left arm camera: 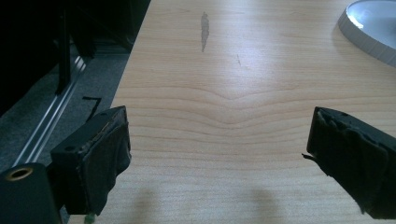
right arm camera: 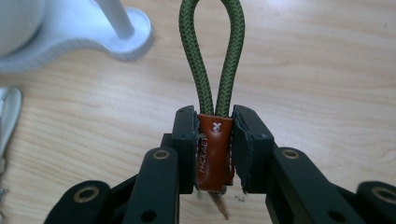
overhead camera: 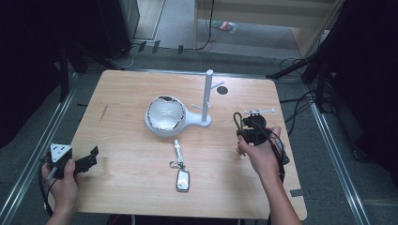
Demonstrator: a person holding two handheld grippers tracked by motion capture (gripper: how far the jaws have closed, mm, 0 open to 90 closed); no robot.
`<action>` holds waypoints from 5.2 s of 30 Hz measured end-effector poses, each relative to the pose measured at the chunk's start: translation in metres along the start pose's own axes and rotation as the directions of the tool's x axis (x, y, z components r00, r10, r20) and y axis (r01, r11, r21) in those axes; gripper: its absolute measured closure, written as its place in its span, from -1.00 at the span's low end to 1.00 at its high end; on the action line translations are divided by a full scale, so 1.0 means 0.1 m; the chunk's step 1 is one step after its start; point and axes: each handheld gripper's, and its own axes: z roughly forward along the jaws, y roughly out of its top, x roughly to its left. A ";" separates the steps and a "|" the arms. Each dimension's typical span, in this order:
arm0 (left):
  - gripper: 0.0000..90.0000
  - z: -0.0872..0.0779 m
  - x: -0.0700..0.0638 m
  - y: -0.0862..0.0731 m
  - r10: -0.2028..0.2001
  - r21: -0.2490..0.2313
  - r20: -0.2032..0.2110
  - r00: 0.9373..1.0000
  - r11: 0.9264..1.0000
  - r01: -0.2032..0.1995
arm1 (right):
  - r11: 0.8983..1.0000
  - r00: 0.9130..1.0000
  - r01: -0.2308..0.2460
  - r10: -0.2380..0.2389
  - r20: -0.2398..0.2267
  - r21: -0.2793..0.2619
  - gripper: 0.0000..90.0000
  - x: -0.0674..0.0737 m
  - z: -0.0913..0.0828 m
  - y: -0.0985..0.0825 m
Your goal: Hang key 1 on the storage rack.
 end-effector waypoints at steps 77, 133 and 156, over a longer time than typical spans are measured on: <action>-0.85 -0.01 0.03 0.00 -0.015 -0.007 0.010 1.000 1.000 0.015 | 0.933 0.983 0.034 -0.097 -0.158 -0.358 0.59 0.34 0.03 0.66; -0.85 -0.01 0.02 0.00 -0.011 -0.002 0.013 1.000 1.000 0.012 | 0.984 0.991 0.122 -0.128 -0.034 -0.128 0.15 0.51 0.05 0.46; -0.85 0.00 0.02 0.00 -0.013 0.002 0.013 1.000 1.000 0.013 | 0.974 0.992 0.128 -0.129 -0.008 0.188 -0.50 0.64 0.29 0.19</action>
